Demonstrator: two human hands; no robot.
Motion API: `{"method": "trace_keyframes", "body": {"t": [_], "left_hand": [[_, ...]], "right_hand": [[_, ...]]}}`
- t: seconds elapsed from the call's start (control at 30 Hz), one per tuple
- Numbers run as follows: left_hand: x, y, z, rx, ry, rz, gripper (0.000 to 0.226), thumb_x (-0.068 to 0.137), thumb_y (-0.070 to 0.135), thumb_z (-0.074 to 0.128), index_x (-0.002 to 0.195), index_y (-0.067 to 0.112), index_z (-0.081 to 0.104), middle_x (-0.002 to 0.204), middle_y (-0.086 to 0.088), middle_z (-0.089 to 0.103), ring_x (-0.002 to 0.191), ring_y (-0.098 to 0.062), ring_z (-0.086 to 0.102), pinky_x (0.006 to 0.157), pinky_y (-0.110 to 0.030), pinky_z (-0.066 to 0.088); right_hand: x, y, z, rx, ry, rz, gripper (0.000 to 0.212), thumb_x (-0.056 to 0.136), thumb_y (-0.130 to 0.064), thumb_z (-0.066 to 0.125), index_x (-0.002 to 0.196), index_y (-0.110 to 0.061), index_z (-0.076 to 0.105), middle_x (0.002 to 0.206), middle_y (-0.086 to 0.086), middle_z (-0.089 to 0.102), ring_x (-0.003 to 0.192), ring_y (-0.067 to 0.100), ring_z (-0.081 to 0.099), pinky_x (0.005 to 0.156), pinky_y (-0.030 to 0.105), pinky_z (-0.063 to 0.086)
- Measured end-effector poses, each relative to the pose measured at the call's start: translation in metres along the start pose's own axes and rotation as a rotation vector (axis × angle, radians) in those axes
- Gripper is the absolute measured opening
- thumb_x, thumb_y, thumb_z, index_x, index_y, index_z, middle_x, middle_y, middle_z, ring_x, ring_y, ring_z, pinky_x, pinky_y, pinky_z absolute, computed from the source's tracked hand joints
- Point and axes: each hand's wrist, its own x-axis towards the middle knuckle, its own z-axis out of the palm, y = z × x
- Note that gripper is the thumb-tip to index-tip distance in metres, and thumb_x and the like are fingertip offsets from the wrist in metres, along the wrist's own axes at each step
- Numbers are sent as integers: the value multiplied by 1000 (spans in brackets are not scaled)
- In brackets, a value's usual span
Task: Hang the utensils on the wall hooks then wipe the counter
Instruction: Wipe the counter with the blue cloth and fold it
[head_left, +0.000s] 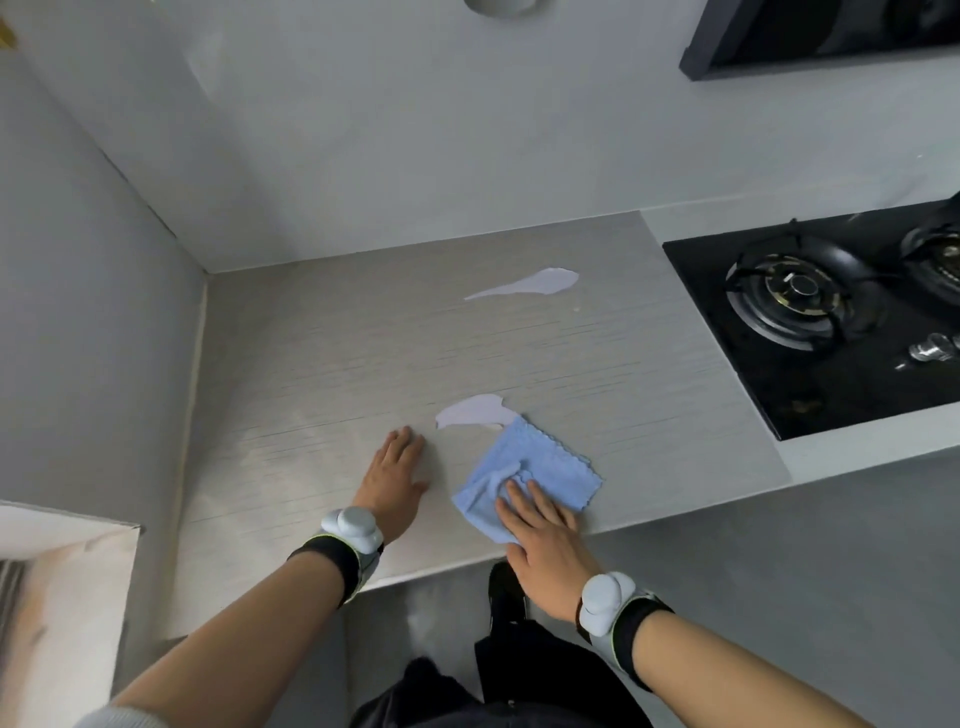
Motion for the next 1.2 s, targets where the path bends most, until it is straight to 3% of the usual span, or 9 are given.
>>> {"method": "trace_keyframes", "body": {"t": [0.13, 0.27, 0.43, 0.63, 0.77, 0.9, 1.03, 1.13, 1.2], "left_hand": [[-21, 5, -3, -161, -12, 19, 55, 100, 7, 55, 152, 6, 39, 163, -11, 30, 153, -28, 26, 125, -34, 20], [-41, 0, -10, -180, 32, 128, 29, 100, 9, 54, 128, 7, 62, 132, -8, 57, 122, -27, 57, 105, -35, 45], [-49, 1, -9, -81, -20, 191, 25, 98, 28, 60, 120, 17, 66, 125, -1, 56, 117, -24, 54, 99, -37, 44], [-39, 15, -2, 3, -40, 98, 28, 96, 41, 56, 117, 24, 64, 122, 2, 52, 116, -22, 49, 95, -32, 36], [-29, 23, 2, 20, 37, 53, 24, 93, 45, 60, 103, 24, 67, 115, 3, 53, 108, -22, 48, 91, -30, 34], [-24, 29, 0, -41, 72, 82, 20, 94, 41, 63, 100, 23, 69, 110, 4, 57, 105, -20, 48, 88, -31, 33], [-25, 35, -8, -349, 61, 24, 8, 96, 29, 62, 94, 21, 62, 91, 4, 67, 89, -21, 59, 84, -39, 47], [-19, 40, -15, -512, 83, -66, 11, 98, 25, 59, 89, 24, 52, 74, 8, 60, 69, -15, 54, 66, -32, 44], [-15, 41, -17, -557, 111, -87, 14, 99, 25, 58, 88, 26, 50, 70, 11, 56, 64, -9, 48, 61, -26, 39]], "right_hand": [[3, -30, 6, 39, -14, -34, 58, 98, -40, 31, 154, -32, 22, 167, -10, 2, 154, 18, 2, 120, 45, 16], [5, -51, 4, 74, -55, -64, 53, 99, -45, 30, 151, -35, 25, 166, -9, -6, 153, 18, 1, 120, 48, 14], [10, -55, -9, 148, -146, -28, 57, 99, -58, 26, 151, -36, 32, 166, -9, -15, 154, 15, -6, 122, 47, 6], [20, -45, -29, 252, -93, 33, 37, 101, -27, 45, 138, -22, 50, 167, -1, -7, 152, 16, 15, 118, 37, 27], [33, -42, -39, 314, -37, 100, 41, 98, -17, 53, 138, -18, 46, 164, 2, 16, 149, 20, 26, 118, 35, 28], [46, -36, -40, 469, 16, 173, 58, 93, -21, 59, 146, -21, 35, 147, 1, 45, 135, 23, 45, 109, 36, 41], [59, -29, -38, 629, 2, 196, 72, 86, -32, 69, 148, -25, 33, 129, -9, 53, 121, 13, 53, 104, 30, 43], [71, -22, -39, 723, -43, 248, 39, 81, -37, 71, 114, -23, 57, 102, -10, 63, 96, 13, 60, 88, 33, 50], [78, -18, -43, 724, -71, 231, 16, 79, -29, 65, 79, -18, 53, 76, -3, 59, 71, 17, 55, 72, 35, 47]]}}
